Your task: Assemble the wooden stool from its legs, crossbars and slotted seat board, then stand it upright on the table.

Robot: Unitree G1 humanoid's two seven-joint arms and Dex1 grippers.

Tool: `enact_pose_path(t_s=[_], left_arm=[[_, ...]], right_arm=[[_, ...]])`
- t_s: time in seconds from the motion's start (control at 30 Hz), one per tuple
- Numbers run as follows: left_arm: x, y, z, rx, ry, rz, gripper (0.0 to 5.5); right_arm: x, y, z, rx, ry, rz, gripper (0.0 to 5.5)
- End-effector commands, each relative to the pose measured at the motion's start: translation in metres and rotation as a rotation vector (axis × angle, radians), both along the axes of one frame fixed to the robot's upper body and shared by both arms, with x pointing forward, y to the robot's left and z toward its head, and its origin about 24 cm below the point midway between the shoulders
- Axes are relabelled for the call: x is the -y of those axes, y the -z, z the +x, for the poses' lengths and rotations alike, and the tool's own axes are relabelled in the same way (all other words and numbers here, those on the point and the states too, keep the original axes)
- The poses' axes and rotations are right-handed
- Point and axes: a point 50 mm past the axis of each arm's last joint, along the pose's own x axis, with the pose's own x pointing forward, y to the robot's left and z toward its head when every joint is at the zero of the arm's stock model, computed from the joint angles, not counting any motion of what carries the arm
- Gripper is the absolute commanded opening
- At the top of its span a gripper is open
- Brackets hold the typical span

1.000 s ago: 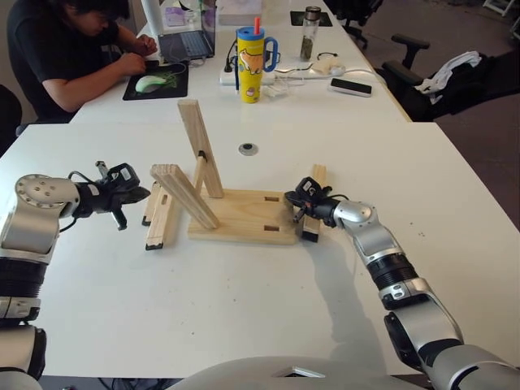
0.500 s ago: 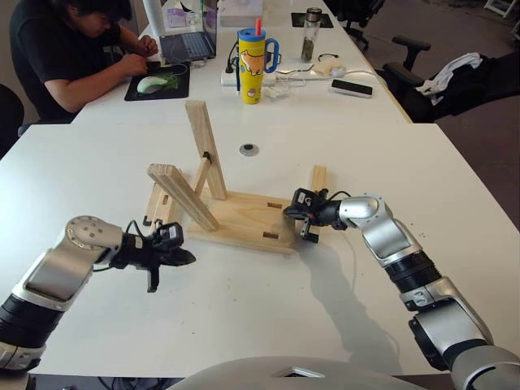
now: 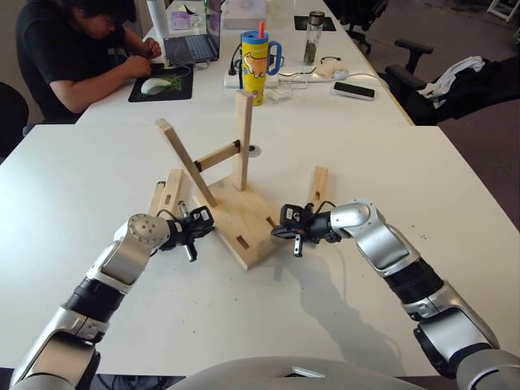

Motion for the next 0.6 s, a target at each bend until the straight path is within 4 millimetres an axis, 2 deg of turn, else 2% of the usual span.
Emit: enact_pose_path(t_s=[0.03,0.2,0.3,0.43,0.6], left_arm=[[0.016,0.020,0.009,-0.025,0.011,0.016,0.01],[0.034,0.018,0.037,0.047,0.023,0.008,0.01],[0.039,0.017,0.046,0.061,0.028,0.008,0.01],[0.034,0.013,0.048,0.063,0.013,-0.010,0.01],[0.019,0.013,0.036,0.020,-0.003,-0.021,0.01]], right_arm=[[-0.003,0.036,-0.018,-0.164,0.023,-0.033,0.00],[-0.009,0.035,-0.015,-0.135,0.047,-0.011,0.00],[-0.010,0.034,-0.010,-0.117,0.055,-0.011,0.00],[-0.009,0.029,-0.004,-0.077,0.069,-0.003,0.00],[-0.004,0.025,0.001,-0.039,0.082,-0.011,0.00]])
